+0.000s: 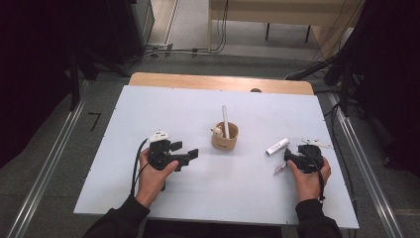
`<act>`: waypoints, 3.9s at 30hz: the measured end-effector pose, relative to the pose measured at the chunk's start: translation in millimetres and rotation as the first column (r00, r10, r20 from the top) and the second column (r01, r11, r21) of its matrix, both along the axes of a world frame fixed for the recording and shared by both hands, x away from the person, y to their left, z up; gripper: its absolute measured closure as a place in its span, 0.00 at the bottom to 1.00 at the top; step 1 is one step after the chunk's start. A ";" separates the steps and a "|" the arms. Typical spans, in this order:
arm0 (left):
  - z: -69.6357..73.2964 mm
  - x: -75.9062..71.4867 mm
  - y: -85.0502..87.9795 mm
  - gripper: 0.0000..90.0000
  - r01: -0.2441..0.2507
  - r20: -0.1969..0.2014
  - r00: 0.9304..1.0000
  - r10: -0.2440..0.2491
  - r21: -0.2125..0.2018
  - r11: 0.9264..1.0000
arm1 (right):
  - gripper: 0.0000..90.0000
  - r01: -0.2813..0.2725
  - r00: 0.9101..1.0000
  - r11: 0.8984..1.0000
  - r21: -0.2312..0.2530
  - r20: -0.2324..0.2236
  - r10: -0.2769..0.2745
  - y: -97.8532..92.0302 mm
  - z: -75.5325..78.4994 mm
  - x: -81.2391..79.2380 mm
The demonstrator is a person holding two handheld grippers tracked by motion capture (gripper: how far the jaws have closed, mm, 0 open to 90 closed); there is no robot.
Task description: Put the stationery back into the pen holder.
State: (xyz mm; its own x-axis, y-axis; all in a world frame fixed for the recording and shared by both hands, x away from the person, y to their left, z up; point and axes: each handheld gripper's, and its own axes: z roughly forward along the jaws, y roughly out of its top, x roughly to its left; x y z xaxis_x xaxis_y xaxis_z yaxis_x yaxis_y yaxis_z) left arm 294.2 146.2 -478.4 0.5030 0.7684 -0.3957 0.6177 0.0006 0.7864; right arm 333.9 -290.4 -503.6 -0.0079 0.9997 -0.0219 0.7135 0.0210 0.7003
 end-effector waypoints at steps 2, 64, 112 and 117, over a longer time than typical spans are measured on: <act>-0.2 0.1 -0.1 0.22 0.001 -0.001 1.000 -0.001 0.000 1.000 | 0.31 0.000 1.000 1.000 0.003 0.001 0.000 -0.2 -0.1 0.2; 0.8 -2.9 -3.8 0.22 0.026 -0.003 1.000 -0.026 -0.003 1.000 | 0.88 -0.107 0.991 0.986 0.131 0.090 0.096 -18.4 26.4 -15.0; -5.1 -6.8 -21.1 0.22 0.089 -0.039 0.995 -0.088 0.011 0.996 | 0.88 -0.371 0.922 0.912 0.177 0.185 0.339 50.0 53.5 -29.9; -5.3 -7.2 -22.2 0.22 0.095 -0.042 0.995 -0.095 0.011 0.995 | 0.88 -0.391 0.914 0.902 0.181 0.187 0.359 56.6 54.0 -30.1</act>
State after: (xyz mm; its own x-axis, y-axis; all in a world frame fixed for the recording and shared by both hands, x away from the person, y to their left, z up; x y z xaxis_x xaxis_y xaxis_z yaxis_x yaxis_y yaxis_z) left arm 287.0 124.0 -483.7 0.5576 0.7232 -0.4074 0.6461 -0.0700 0.7601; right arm 303.8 -233.8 -449.7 -0.3960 0.9044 0.1586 0.5718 0.1077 0.8133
